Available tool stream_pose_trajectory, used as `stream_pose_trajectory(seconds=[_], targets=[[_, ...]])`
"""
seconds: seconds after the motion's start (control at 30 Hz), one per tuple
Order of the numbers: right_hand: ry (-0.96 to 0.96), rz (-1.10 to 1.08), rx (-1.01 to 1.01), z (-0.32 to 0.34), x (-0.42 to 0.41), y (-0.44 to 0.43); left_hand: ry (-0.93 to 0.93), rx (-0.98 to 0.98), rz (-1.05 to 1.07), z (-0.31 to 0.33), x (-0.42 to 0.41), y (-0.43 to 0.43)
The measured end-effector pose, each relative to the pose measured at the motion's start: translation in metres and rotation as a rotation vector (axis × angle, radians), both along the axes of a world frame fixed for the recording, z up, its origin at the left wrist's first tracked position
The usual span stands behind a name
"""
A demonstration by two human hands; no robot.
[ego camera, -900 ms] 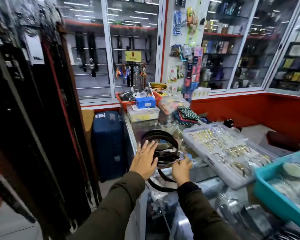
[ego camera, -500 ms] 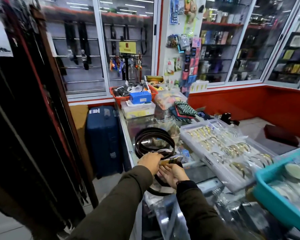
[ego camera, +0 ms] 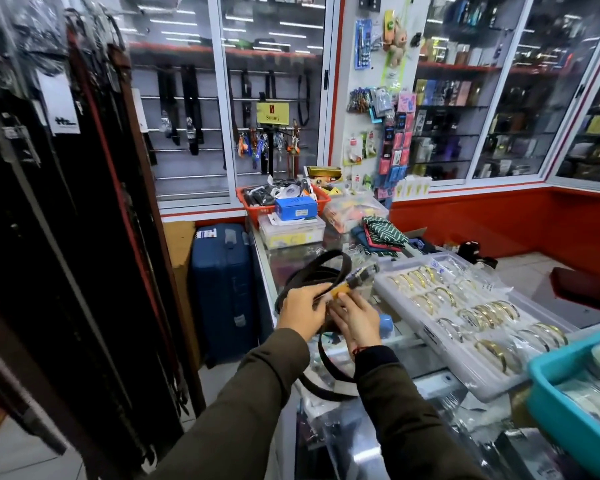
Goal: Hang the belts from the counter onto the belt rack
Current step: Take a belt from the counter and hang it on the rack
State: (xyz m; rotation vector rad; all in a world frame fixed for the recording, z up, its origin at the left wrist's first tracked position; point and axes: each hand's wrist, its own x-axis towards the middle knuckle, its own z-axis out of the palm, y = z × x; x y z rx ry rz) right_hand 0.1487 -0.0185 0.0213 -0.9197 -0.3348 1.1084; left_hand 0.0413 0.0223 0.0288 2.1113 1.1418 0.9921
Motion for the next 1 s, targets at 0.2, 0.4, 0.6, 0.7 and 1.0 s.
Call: stream_pose_trajectory(seconds=[0.2, 0.4, 0.6, 0.7, 1.0], targets=[[-0.228, 0.071, 0.117, 0.052, -0.038, 0.016, -0.286, 0.090, 0.191, 0.032, -0.040, -0.008], [-0.523, 0.168, 0.201, 0.091, -0.088, 0.025, -0.390, 0.169, 0.336, 0.057, -0.094, -0.023], [-0.682, 0.215, 0.292, 0.117, -0.147, 0.019, -0.379, 0.283, 0.457, 0.085, -0.151, -0.039], [-0.656, 0.278, 0.340, 0.126, -0.174, 0.015, -0.464, 0.230, 0.478, 0.100, -0.184, -0.049], [-0.485, 0.491, 0.509, 0.175, -0.267, 0.000, -0.681, 0.194, 0.518, 0.148, -0.284, -0.065]])
